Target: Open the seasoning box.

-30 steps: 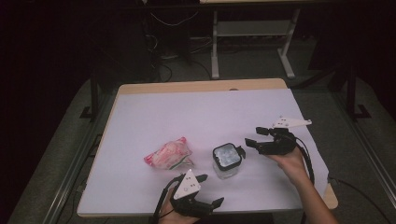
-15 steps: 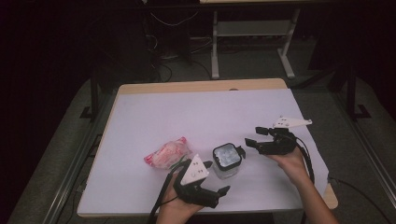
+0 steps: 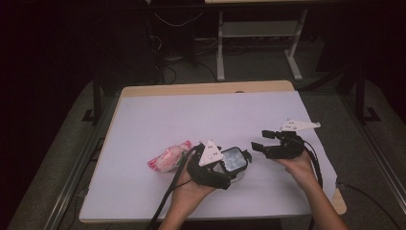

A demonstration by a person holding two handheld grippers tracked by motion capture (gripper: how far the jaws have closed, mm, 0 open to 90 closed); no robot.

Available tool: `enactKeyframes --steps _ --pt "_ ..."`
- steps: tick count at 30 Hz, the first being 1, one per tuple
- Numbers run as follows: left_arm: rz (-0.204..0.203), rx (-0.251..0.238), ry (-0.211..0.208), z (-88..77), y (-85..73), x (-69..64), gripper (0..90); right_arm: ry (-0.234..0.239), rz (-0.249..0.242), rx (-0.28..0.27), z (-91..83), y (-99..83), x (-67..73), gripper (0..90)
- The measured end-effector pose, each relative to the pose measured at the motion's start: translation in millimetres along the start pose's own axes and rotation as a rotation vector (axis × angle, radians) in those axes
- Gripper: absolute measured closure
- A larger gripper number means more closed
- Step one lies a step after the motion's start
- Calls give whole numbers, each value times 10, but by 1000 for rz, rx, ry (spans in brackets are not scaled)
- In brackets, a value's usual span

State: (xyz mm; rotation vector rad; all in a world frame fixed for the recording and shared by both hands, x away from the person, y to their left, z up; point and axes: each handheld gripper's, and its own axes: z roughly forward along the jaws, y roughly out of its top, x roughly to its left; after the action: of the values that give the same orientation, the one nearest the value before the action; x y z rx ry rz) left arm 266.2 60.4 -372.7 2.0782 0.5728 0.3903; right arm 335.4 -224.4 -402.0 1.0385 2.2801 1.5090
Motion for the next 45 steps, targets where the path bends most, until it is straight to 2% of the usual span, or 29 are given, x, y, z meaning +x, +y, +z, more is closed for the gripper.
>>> enactKeyframes --steps 3,5,7,9,17,19,24,29,34,45 --pt "11 23 -1 57 -14 33 134 1 0 0 -2 1 -1 270" --pt "-8 26 -20 100 -43 61 133 0 0 -1 0 1 -3 270" --pt "-14 29 -21 122 -79 86 133 1 0 0 2 0 -2 271" --pt "-23 12 -27 130 -98 96 133 0 0 1 1 0 -2 270" --pt "-13 34 -32 204 -131 96 134 1 -2 5 7 -1 2 270" --pt "-6 52 -35 219 -134 97 135 2 -1 5 7 -2 1 270" --pt "-14 52 -35 245 -154 88 137 4 -7 4 7 -3 1 271" --pt "-2 60 -31 247 -157 91 152 5 -2 12 15 -6 4 270" --pt "-5 57 -30 235 -148 89 154 4 -6 6 9 -3 4 271" --pt "-68 -6 -40 121 -70 109 166 8 -9 4 11 3 14 272"
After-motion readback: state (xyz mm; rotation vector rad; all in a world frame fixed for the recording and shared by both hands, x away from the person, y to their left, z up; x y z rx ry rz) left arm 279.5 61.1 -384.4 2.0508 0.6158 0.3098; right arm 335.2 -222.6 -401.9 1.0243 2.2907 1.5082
